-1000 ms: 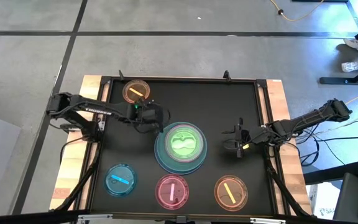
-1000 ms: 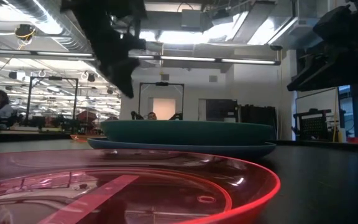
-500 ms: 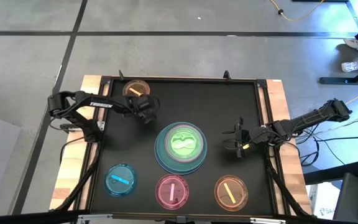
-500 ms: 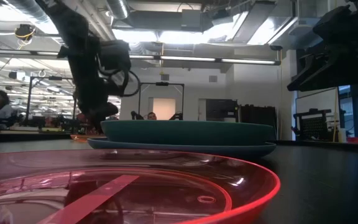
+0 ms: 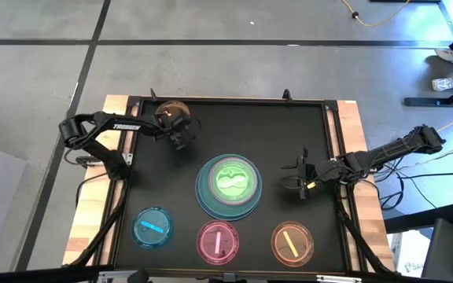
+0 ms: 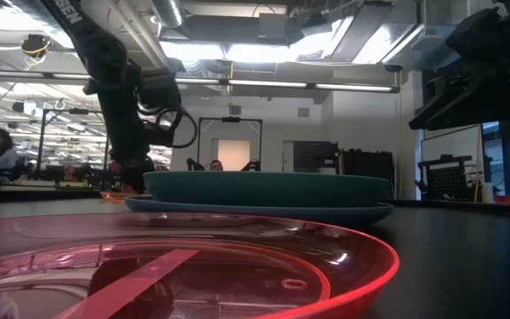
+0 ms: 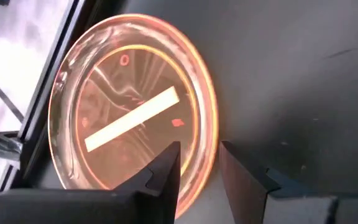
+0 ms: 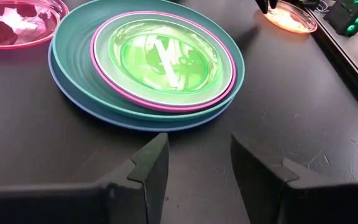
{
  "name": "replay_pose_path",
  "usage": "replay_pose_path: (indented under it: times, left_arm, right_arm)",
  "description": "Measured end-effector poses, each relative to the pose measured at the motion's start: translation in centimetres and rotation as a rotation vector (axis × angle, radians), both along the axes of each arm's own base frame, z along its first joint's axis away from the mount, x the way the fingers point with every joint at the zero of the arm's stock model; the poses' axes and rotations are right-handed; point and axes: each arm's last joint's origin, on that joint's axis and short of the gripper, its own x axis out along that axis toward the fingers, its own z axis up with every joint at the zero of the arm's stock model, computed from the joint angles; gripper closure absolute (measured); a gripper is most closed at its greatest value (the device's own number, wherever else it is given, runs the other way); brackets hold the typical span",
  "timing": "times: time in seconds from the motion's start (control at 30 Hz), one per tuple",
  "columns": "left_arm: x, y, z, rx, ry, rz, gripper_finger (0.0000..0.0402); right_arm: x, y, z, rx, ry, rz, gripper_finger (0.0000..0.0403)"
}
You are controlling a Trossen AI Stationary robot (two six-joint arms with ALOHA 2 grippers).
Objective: Stack plastic plates
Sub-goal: Stack the small orange plate on the small light green plate
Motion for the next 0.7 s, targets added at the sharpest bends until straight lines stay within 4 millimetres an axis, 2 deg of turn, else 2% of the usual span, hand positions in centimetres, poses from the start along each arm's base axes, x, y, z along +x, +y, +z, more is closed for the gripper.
replay_pose_path:
  times: [0.33,0.5,0.7]
  left_arm:
    - [-0.8,1.1,-0.1,-0.075,-0.029,-0.011,0.0296]
    - [-0.8,1.1,-0.2,-0.127,-0.058,-0.048,0.0296]
    - [-1.1,1.5,-0.1,-0.081,-0.026,-0.008,0.0296]
  right_arm:
    - [0.0,0.0,0.0,0.0,0.0,0.0,0.0238]
    - [0.0,0.0,0.0,-0.001,0.001,0.0,0.0238]
    - [0.0,0.0,0.0,-0.001,0.001,0.0,0.0238]
